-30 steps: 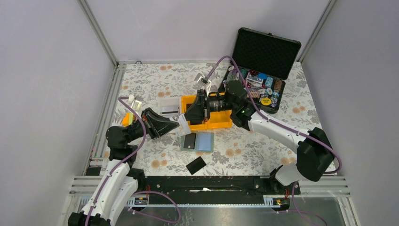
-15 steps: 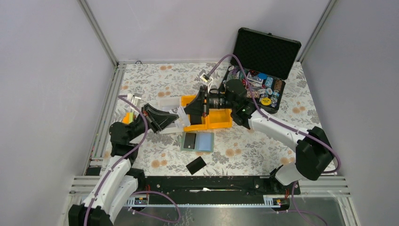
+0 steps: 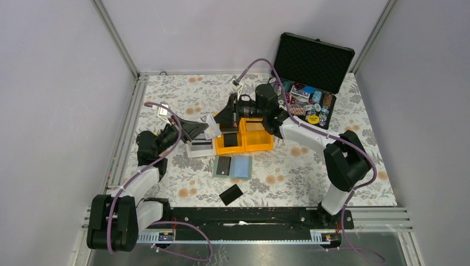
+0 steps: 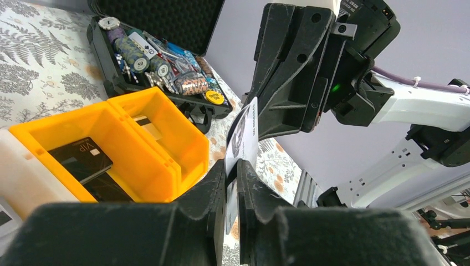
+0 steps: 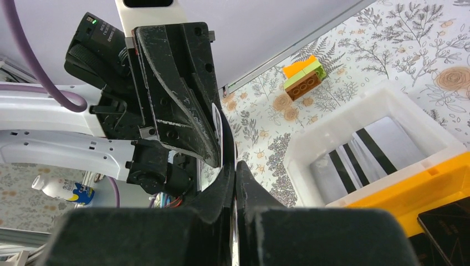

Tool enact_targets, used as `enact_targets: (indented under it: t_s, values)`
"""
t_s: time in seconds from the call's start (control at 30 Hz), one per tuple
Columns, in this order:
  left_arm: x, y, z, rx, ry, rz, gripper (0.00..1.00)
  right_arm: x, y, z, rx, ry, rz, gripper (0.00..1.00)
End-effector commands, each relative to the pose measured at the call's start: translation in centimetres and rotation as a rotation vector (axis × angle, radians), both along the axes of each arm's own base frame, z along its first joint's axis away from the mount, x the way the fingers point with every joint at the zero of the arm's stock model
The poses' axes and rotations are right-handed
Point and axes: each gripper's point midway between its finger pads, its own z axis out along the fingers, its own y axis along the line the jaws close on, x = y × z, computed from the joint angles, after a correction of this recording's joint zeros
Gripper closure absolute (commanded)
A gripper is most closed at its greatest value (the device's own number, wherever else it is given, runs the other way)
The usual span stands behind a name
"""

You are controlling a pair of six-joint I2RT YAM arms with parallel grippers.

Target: Put the credit cards into the card holder

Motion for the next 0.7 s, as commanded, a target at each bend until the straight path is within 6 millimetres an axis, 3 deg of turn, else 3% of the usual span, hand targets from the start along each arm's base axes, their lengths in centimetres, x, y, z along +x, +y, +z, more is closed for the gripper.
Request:
enact_targets:
  t_s: [0.0,0.4,0.67]
  values:
    - [1.2,1.1,2.1,-0.009,-0.143,0.057,0.88,1.6,0.0,2.6,0.055,-0.092,0.01,1.0]
    - [3.7,3.0,1.2,-0.026,-0.12,0.093,0.87,4.4,-0.4,0.8,0.042,-0.063,-0.007,1.0]
    - [5.4,4.6,-1.0,0.059,-0.055,0.22,1.0,5.9,-1.8,-0.5,-0.005,-0.057,-0.091,1.0]
